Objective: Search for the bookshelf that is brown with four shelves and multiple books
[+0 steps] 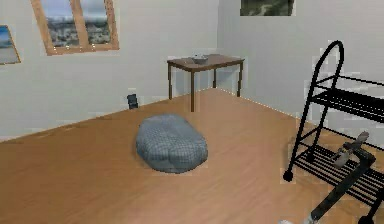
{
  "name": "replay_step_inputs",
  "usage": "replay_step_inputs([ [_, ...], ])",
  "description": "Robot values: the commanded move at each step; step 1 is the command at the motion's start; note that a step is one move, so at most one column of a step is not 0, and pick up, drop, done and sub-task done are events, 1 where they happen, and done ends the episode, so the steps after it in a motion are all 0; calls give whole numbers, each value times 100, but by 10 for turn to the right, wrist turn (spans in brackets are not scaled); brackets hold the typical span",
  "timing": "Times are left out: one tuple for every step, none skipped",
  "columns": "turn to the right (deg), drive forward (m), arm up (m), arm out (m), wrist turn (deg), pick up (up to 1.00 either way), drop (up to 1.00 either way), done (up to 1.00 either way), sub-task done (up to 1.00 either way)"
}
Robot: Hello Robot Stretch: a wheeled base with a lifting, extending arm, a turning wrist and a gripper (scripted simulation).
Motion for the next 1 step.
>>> replay_step_inputs([
  [450, 0, 0, 0, 0, 0, 0, 0, 0],
])
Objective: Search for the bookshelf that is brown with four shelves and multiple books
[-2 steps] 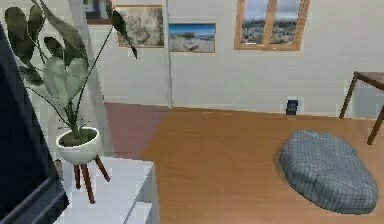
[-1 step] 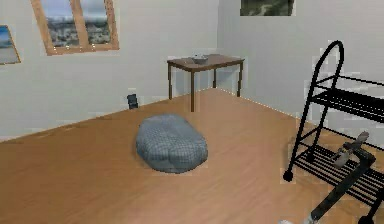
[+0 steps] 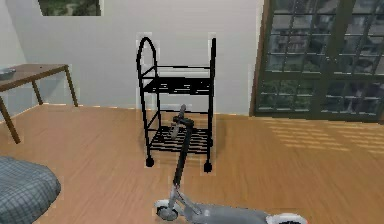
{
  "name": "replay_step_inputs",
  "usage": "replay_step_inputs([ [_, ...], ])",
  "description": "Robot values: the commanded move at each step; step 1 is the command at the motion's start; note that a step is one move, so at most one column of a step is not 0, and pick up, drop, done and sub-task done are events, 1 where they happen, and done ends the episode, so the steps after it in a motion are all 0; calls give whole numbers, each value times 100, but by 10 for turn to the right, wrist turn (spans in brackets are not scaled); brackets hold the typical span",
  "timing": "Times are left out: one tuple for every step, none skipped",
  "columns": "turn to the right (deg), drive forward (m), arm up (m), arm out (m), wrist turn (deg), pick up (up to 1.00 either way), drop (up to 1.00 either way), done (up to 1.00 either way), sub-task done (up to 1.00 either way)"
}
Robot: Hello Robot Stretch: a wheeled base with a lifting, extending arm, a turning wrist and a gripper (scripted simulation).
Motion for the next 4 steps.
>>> replay_step_inputs([
  [60, 0, 0, 0, 0, 0, 0, 0, 0],
  [0, 10, 0, 0, 0, 0, 0, 0, 0],
  [-450, 0, 0, 0, 0, 0, 0, 0, 0],
  [-300, 0, 0, 0, 0, 0, 0, 0, 0],
])
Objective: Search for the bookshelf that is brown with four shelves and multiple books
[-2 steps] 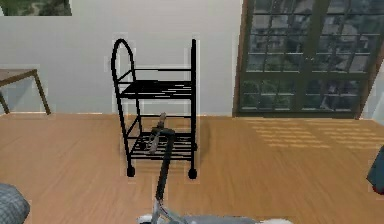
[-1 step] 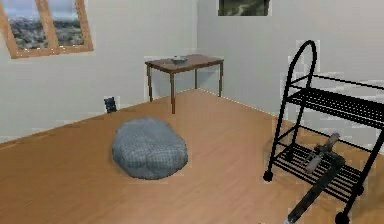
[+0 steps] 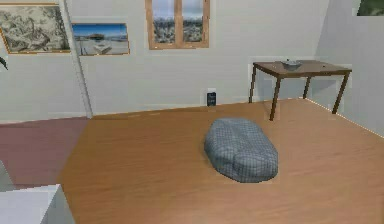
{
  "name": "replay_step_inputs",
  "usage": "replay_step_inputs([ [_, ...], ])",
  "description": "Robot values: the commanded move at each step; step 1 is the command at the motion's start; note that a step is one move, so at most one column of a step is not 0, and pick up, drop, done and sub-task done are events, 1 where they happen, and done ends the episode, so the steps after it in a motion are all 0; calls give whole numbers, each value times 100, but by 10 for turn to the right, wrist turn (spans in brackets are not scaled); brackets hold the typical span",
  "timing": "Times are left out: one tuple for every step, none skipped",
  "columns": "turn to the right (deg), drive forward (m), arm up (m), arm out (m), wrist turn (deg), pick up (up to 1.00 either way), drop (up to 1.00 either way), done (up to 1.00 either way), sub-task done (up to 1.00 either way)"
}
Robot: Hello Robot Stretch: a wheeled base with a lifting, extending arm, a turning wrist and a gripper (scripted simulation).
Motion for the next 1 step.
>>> replay_step_inputs([
  [0, 100, 0, 0, 0, 0, 0, 0, 0],
])
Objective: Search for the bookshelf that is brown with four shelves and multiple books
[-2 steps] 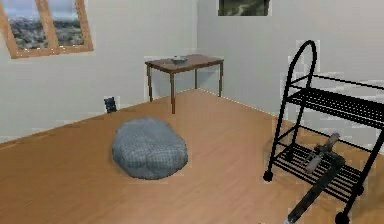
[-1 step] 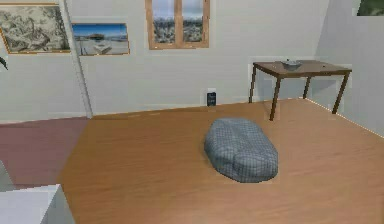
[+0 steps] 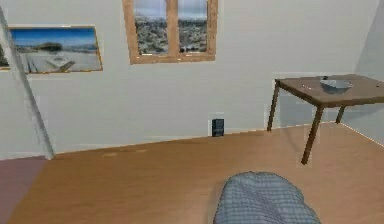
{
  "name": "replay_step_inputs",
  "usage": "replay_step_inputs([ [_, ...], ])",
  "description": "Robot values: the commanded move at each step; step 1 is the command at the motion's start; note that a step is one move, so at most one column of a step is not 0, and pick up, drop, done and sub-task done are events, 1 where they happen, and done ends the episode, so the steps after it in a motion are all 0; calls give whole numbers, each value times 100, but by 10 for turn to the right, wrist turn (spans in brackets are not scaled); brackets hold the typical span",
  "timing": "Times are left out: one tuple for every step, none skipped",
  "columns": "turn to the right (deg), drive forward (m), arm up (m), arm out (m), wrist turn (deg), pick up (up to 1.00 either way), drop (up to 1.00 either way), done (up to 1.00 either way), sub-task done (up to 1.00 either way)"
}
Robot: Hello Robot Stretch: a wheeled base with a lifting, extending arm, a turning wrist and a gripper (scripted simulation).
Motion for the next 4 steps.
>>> replay_step_inputs([
  [-150, 0, 0, 0, 0, 0, 0, 0, 0],
  [0, 5, 0, 0, 0, 0, 0, 0, 0],
  [-450, 0, 0, 0, 0, 0, 0, 0, 0],
  [-30, 0, 0, 0, 0, 0, 0, 0, 0],
])
